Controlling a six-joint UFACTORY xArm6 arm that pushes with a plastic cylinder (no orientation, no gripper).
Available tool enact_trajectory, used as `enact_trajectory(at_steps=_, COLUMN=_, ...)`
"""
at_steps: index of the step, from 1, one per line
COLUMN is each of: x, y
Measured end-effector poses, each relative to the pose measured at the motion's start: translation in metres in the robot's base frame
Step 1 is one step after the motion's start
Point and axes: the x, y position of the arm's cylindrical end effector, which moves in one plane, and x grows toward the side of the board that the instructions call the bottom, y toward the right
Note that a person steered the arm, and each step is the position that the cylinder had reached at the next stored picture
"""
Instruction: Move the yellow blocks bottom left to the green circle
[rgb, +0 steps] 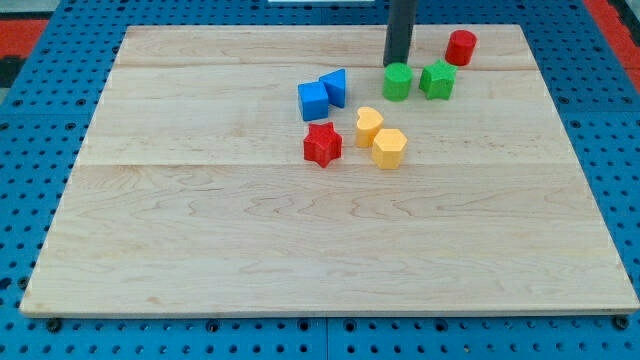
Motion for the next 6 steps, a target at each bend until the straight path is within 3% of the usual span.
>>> enact_trajectory(at_steps=1, x=0.031, y=0.004)
enact_trajectory(at_steps=2, x=0.031, y=0.055)
enact_trajectory(at_steps=3, x=0.031, y=0.056)
enact_trajectory(at_steps=5, x=0.04, y=-0.036)
enact_trajectory(at_steps=6, x=0.072, y=-0.062)
